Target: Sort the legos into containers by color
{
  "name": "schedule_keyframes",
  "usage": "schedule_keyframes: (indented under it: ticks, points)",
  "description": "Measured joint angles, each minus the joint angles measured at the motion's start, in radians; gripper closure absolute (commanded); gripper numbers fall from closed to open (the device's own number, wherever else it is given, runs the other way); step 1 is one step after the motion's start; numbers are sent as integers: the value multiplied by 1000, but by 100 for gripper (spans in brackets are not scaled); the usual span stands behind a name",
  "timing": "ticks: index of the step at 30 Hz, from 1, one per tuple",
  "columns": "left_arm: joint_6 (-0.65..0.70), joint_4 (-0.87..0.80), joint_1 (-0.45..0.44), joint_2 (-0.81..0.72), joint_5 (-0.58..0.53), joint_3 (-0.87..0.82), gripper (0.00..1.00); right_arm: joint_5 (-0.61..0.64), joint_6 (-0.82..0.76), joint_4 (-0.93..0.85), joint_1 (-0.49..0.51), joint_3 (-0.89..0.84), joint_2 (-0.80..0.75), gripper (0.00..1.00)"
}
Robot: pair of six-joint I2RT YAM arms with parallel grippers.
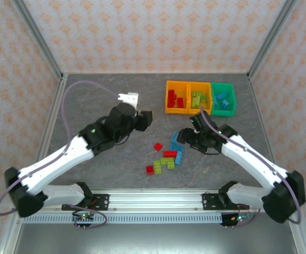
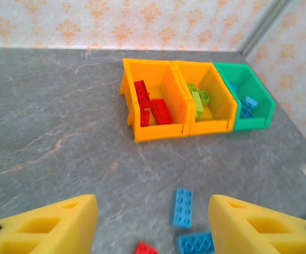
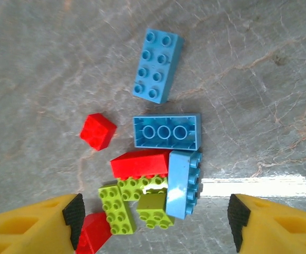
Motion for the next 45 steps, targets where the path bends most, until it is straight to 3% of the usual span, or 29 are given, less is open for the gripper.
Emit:
schedule_keyframes:
  ticks: [5, 12, 19, 22, 27, 37, 41, 45]
  points:
    - [168, -160, -11, -172, -22, -55, 33, 35, -1, 38, 10, 91, 212, 25]
    - [464, -234, -11, -332, 60, -223, 13, 139, 41, 99, 10, 175, 437, 26]
    - [626, -247, -11, -314, 190, -309, 2, 156, 70, 127, 10, 248, 614, 35]
    - [661, -246, -12, -314, 234, -325, 0, 152, 82, 138, 10, 246, 640, 46]
    - [694, -246, -11, -279, 288, -334, 0, 156, 113, 177, 10, 218, 624, 71]
    - [704, -241, -11, -282, 325, -347, 0, 291, 141, 187, -23, 124, 272, 73]
    - [705, -227, -11, -343, 315, -361, 0, 340, 95, 196, -168, 129, 168, 74]
    - [708, -206, -11, -382, 310, -370, 0, 367, 8, 190, -374, 226, 240, 74]
